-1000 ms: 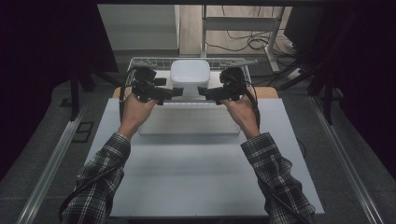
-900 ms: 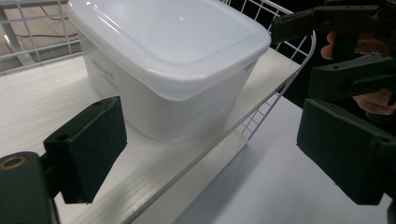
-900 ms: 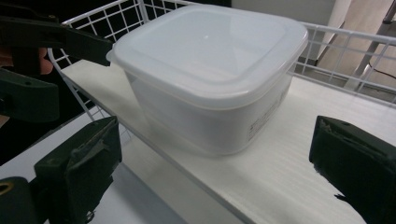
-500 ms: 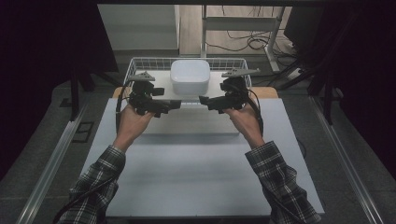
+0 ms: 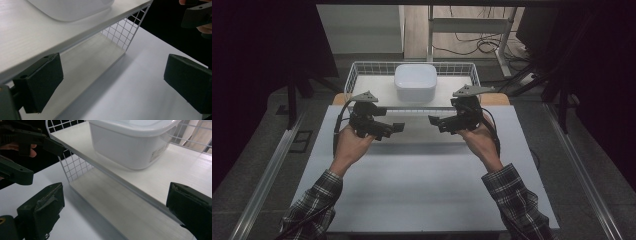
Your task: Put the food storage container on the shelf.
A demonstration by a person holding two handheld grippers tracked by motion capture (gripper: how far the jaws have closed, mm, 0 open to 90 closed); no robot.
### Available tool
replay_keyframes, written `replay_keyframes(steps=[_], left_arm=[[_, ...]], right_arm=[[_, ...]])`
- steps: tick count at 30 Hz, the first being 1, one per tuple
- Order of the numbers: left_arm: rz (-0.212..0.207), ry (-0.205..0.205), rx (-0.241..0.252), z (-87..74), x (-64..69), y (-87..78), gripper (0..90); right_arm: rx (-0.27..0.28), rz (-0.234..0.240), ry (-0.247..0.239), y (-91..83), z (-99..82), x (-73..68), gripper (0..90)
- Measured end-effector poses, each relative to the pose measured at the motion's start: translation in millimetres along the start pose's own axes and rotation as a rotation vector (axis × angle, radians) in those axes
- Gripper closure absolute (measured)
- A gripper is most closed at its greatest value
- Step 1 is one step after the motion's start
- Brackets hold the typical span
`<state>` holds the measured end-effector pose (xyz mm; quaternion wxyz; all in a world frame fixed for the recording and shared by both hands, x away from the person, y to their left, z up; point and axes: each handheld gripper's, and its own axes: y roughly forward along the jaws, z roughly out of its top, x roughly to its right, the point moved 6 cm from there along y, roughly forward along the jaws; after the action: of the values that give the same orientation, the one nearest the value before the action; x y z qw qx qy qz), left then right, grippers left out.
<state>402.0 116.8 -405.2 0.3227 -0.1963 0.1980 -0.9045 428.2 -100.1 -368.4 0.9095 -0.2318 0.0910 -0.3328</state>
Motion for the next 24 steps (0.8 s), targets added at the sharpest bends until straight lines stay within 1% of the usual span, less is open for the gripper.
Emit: replay_keyframes(steps=[5,8,12,16,21,24], left_arm=[[-0.004,-0.002,-0.009,-11.4,2.9,3.1,0.9],[-0.016,-0.007,-0.007,-17.7,4.9,5.2,1.3],[-0.025,-0.005,-0.010,-25.7,7.7,6.8,2.1],[-0.029,0.003,-0.006,-33.2,10.8,7.6,2.2],[-0.046,0.028,-0.005,-46.8,16.4,10.5,2.3],[-0.054,0.032,-0.002,-55.0,19.6,11.3,2.3]], right_arm=[[-0.004,0.007,-0.004,-3.0,-9.6,-2.4,1.0],[-0.011,0.008,-0.003,-4.6,-15.9,-2.6,0.8],[-0.011,0.012,0.002,-6.8,-23.2,-2.8,0.7],[-0.006,0.015,0.007,-9.4,-30.0,-3.7,0.6],[-0.014,0.024,0.010,-10.1,-41.8,-7.7,0.4],[-0.024,0.022,0.001,-9.4,-49.6,-10.4,0.1]])
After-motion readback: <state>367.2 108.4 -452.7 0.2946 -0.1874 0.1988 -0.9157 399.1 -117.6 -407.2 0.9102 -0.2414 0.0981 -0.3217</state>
